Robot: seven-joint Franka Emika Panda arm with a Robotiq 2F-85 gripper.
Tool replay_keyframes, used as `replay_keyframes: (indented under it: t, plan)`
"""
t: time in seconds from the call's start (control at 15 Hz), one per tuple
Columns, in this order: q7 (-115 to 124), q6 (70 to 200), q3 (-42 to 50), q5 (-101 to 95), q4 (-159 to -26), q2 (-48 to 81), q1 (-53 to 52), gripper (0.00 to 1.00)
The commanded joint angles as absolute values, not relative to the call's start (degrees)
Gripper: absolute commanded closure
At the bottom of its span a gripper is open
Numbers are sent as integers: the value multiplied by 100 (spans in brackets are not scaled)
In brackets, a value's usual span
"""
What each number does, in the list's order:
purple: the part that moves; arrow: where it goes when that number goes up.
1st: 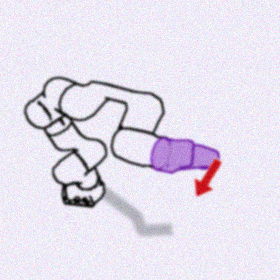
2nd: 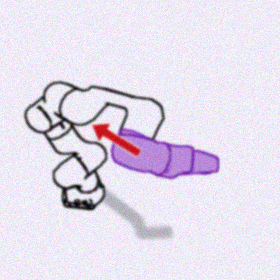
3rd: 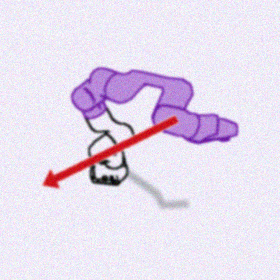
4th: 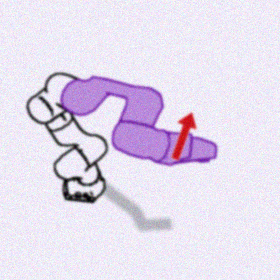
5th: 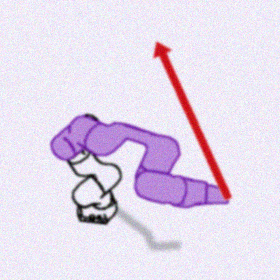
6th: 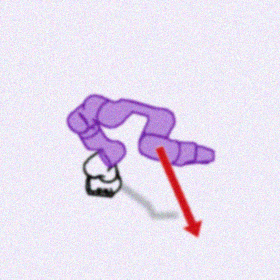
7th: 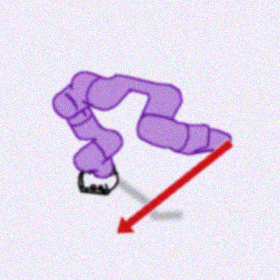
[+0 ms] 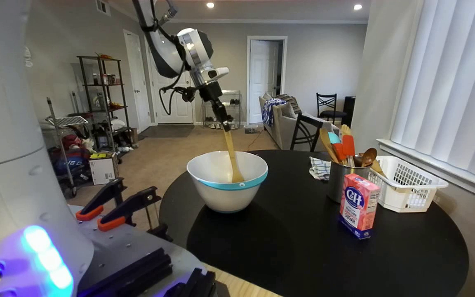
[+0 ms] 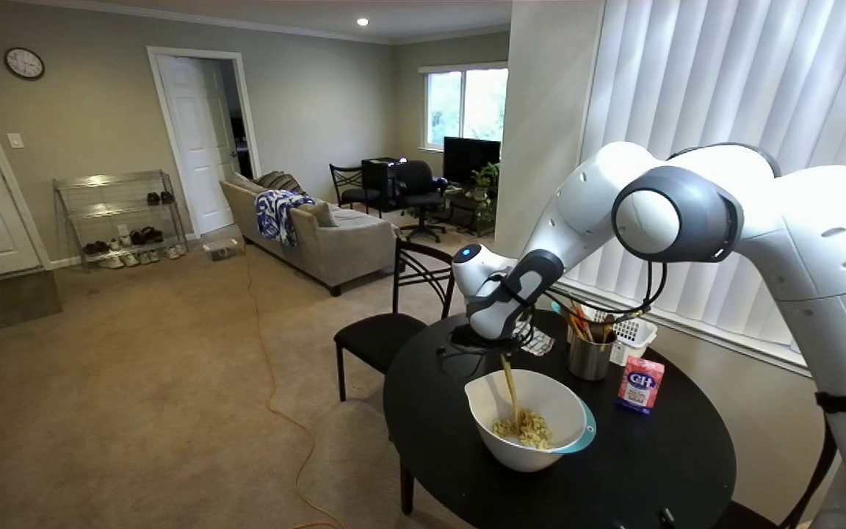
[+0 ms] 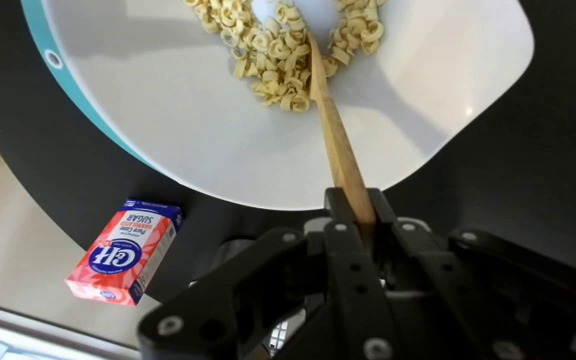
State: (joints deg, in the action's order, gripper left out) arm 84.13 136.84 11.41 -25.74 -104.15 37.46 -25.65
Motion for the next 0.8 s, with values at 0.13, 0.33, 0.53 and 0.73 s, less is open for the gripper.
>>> replay_keyframes:
  t: [0.13, 0.33, 0.53, 0.73]
  plan:
    - [8107, 12740, 741, -2446, -10446, 3616, -2299, 97]
    - [7772, 12616, 391, -2168, -10384, 3623, -2034, 97]
    - [7415, 12924, 113, -1759, -10365, 3604, -1758, 97]
    - [7274, 13132, -66, -1135, -10296, 3614, -1507, 97]
